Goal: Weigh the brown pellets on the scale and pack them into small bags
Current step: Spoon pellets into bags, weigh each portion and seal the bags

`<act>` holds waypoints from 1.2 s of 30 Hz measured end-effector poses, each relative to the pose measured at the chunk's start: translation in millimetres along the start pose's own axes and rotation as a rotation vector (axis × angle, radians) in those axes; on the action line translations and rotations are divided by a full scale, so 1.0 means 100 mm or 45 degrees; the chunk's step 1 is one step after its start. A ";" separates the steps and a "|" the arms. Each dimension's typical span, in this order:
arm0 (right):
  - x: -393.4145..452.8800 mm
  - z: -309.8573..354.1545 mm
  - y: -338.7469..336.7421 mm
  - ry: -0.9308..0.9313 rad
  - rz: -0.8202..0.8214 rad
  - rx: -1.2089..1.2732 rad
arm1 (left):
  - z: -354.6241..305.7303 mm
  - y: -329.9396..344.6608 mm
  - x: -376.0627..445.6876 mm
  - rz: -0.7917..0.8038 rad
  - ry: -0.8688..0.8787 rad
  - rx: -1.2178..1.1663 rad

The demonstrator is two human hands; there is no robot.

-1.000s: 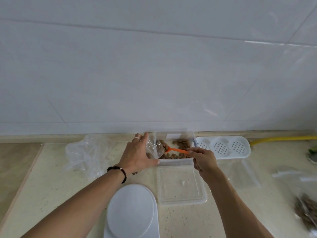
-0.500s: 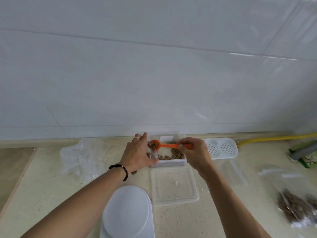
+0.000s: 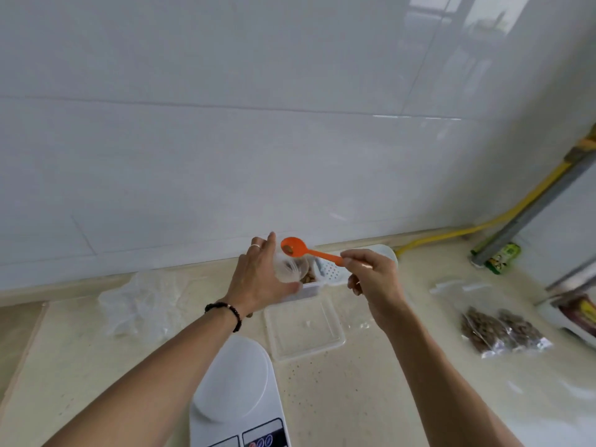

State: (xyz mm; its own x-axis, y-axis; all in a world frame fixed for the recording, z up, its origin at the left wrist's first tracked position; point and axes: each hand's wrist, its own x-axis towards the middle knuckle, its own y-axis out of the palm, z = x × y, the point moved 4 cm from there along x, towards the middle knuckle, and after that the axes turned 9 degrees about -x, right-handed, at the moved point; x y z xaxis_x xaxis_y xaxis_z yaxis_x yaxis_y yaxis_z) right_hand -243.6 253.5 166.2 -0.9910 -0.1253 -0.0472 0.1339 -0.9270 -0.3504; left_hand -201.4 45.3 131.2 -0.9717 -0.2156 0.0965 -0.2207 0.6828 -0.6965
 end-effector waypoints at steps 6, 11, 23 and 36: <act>-0.43 0.01 -0.33 -0.146 0.008 -0.304 | -0.31 0.21 -0.24 -0.054 0.120 -0.050; -0.61 0.05 -0.59 -0.277 -0.097 -0.520 | -0.45 0.38 -0.33 0.029 0.110 -0.068; -0.97 -0.31 -1.09 -0.136 -0.389 -0.307 | -0.70 0.83 -0.46 0.260 -0.009 -0.080; -1.62 -2.15 -0.41 0.913 -0.374 0.252 | -0.65 1.16 -0.82 0.495 0.156 0.216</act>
State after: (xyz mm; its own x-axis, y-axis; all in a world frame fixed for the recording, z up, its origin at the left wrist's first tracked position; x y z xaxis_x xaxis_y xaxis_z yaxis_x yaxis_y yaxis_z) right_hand -88.1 387.8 -12.4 -0.7354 0.3290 -0.5924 -0.2017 -0.9409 -0.2721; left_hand -152.3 187.5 89.3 -0.9849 0.1261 -0.1190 0.1701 0.5704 -0.8036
